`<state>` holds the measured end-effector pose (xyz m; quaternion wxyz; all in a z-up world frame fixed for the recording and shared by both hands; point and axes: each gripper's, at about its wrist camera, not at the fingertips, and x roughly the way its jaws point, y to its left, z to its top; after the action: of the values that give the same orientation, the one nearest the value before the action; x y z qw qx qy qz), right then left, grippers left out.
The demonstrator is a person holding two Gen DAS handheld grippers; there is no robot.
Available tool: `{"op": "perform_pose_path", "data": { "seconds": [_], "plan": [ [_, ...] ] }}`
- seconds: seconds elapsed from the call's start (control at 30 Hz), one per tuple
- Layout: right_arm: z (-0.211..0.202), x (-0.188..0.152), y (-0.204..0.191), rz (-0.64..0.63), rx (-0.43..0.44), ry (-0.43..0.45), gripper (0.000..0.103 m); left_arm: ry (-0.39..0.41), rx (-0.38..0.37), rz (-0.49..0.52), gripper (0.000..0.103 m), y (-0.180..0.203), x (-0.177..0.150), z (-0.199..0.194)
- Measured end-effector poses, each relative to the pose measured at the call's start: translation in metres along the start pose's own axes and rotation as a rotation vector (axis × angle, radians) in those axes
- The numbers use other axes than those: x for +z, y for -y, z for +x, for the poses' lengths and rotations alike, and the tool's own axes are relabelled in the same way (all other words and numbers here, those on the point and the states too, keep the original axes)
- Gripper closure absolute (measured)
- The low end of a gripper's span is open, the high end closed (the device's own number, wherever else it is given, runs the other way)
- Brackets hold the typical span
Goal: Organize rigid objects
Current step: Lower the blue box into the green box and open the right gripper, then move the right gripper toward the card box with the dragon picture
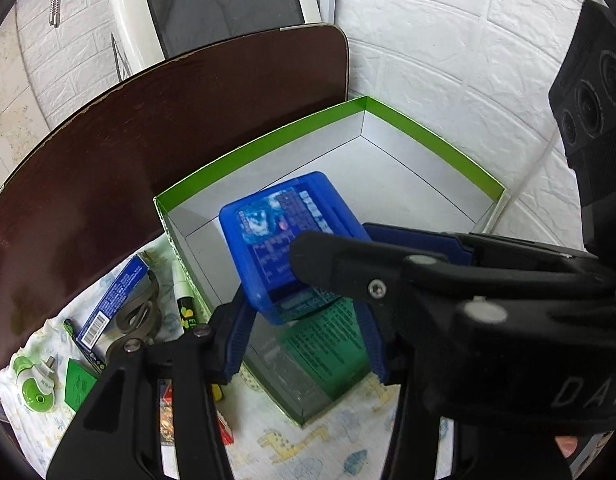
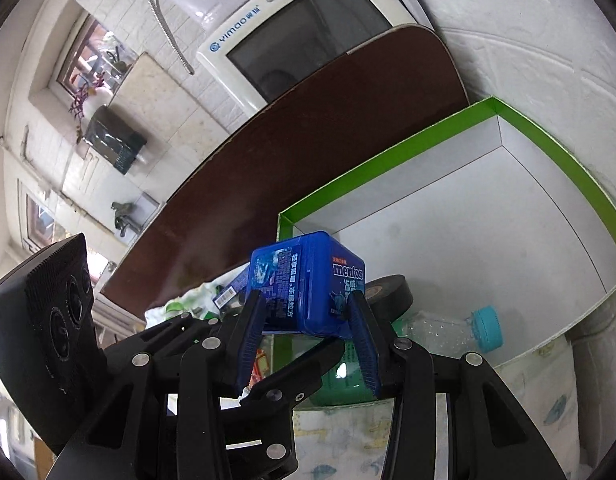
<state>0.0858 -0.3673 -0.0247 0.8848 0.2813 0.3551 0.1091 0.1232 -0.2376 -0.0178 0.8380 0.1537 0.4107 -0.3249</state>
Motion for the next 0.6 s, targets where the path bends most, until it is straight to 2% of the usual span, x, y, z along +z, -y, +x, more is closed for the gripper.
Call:
{"op": "perform_pose_path", "data": {
  "seconds": [0.2,0.3,0.37,0.6],
  "plan": [
    [0.008,0.009,-0.001,0.005,-0.004,0.006,0.058,0.001,0.002,-0.036,0.057,-0.009,0.007,0.004],
    [0.016,0.011,0.0,0.012,-0.044,-0.004,0.058,0.008,0.007,-0.052,0.055,-0.012,0.008,0.002],
    [0.018,0.009,0.001,0.019,-0.075,-0.005,0.058,0.01,0.009,-0.051,0.055,-0.014,0.006,-0.001],
    [0.007,0.001,-0.003,0.025,-0.085,0.013,0.058,0.012,0.048,-0.081,0.055,-0.035,-0.011,-0.02]
  ]
}}
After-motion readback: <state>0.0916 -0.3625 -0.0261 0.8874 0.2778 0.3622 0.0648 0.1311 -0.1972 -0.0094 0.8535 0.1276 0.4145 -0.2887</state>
